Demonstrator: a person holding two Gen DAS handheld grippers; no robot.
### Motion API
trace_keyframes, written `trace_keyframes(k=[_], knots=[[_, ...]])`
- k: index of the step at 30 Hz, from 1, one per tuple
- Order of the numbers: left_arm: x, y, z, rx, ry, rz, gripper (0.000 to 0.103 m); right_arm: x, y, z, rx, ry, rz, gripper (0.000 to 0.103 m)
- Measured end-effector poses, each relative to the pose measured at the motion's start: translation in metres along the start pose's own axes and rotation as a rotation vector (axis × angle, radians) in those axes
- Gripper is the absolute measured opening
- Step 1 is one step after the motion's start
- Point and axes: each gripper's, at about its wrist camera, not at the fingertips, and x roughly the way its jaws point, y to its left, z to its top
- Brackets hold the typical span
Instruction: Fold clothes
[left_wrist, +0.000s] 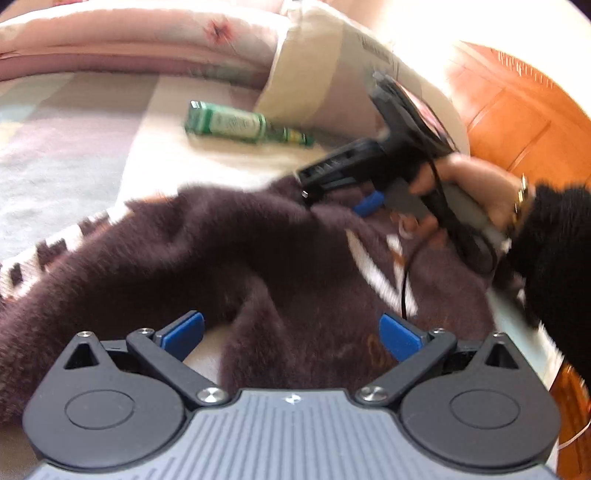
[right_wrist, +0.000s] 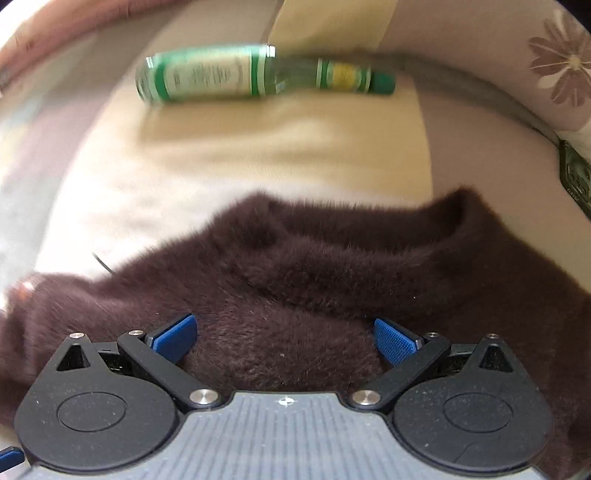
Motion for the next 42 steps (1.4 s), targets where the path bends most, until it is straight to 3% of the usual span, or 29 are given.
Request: trace_keyframes(k=[6, 17, 19, 23, 26, 31, 34, 40, 42], knots=[[0.014, -0.012, -0.002, 0.04, 0.035, -0.005, 0.101, 0.013, 0.006, 0.001, 0.05, -0.09, -0.07, 0.103], [-0.002, -0.004, -0.003, -0.011, -0.015, 0.024, 0.101, -0.006, 0.013, -0.001, 0.044, -0.206, -0.073, 0.103], [-0.01, -0.002, -0.004, -0.005, -0.036, 0.012, 0.101, -0.021, 0.024, -0.008, -0.034, -0.215, -0.031, 0.103], [-0.022, 0.009, -0.003, -0.033, -0.071, 0.009, 0.101, -0.024, 0.056, -0.01, -0.159, -0.126, -0.048, 0.103], [-0.025, 0.017, -0.001, -0.06, -0.077, 0.019, 0.101, 0.002, 0.063, 0.0, -0.131, -0.036, -0.051, 0.103], [-0.025, 0.026, 0.0, -0.083, -0.077, 0.022, 0.101, 0.009, 0.06, 0.014, -0.03, -0.234, -0.055, 0.103], [-0.026, 0.028, 0.0, -0.087, -0.081, 0.02, 0.101, 0.011, 0.062, 0.023, -0.068, -0.339, -0.063, 0.103], [-0.03, 0.03, -0.002, -0.097, -0.089, 0.024, 0.101, -0.017, 0.045, 0.024, -0.028, -0.346, 0.025, 0.103], [-0.032, 0.031, -0.002, -0.099, -0.095, 0.024, 0.101, -0.025, 0.045, 0.017, -0.039, -0.3, 0.063, 0.103]])
